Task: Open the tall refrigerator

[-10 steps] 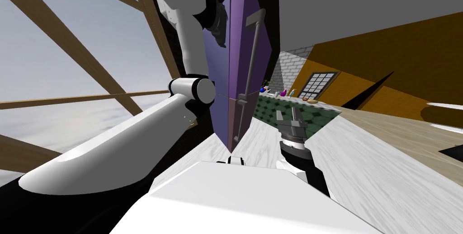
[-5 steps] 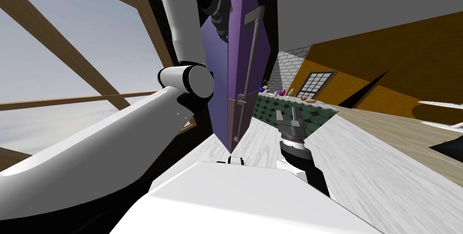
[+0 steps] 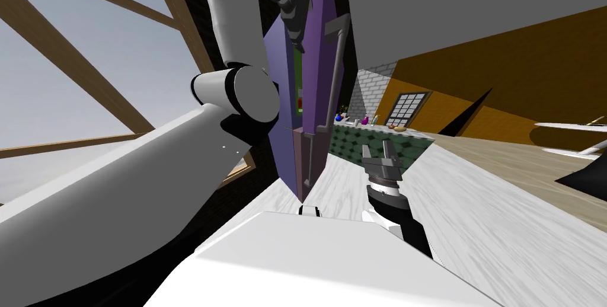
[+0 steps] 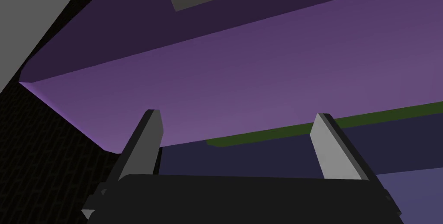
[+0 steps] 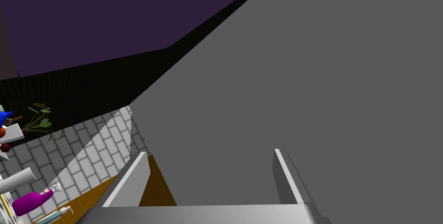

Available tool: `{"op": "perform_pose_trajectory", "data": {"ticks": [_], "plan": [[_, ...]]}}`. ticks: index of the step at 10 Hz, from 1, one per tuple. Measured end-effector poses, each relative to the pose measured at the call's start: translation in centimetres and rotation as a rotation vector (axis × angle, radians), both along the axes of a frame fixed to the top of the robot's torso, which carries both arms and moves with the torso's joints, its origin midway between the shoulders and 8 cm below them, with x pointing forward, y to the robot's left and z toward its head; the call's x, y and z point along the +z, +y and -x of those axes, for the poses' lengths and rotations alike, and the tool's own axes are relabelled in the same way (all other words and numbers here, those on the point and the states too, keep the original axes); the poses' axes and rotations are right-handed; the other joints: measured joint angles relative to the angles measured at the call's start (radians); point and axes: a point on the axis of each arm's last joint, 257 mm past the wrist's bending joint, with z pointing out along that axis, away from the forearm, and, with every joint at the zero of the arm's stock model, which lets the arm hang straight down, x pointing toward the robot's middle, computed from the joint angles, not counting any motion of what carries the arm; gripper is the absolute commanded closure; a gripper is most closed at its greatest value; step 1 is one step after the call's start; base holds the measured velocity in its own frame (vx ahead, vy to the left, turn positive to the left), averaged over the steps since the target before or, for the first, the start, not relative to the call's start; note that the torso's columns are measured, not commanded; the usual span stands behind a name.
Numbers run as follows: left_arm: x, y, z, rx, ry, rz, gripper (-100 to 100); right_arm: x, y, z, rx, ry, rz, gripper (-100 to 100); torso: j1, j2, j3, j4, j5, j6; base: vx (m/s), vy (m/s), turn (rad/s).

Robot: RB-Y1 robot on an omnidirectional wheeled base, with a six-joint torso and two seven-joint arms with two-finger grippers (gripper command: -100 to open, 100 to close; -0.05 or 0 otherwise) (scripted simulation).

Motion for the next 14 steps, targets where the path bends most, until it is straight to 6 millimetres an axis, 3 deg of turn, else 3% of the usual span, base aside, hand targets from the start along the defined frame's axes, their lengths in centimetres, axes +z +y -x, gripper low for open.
{"op": "perform_pose_trajectory", "data": {"ticks": [3, 4, 7, 14], "plan": [[0.5, 0.1, 1.1, -0.007, 0.007, -0.006, -100, 0.0, 0.0, 0.0, 0.0, 0.0, 0.0, 0, 0.006, -0.002, 0.0, -0.002, 0.004, -0.003, 0.053, 0.004, 0.016], [0.5, 0.2, 1.3, -0.007, 0.01, -0.006, 100, 0.0, 0.0, 0.0, 0.0, 0.0, 0.0, 0, 0.004, -0.001, -0.001, -0.004, 0.002, -0.002, -0.014, 0.012, 0.019], [1.6, 1.5, 1.9, 0.032, -0.015, 0.002, 100, 0.0, 0.0, 0.0, 0.0, 0.0, 0.0, 0, -0.009, 0.007, 0.009, -0.003, -0.001, -0.002, -0.058, -0.212, 0.096], [0.8, 5.1, 1.5, 0.186, 0.013, -0.009, 100, 0.0, 0.0, 0.0, 0.0, 0.0, -0.001, 0, 0.0, -0.002, -0.002, -0.003, 0.0, -0.001, -0.073, -0.353, 0.092]]}}
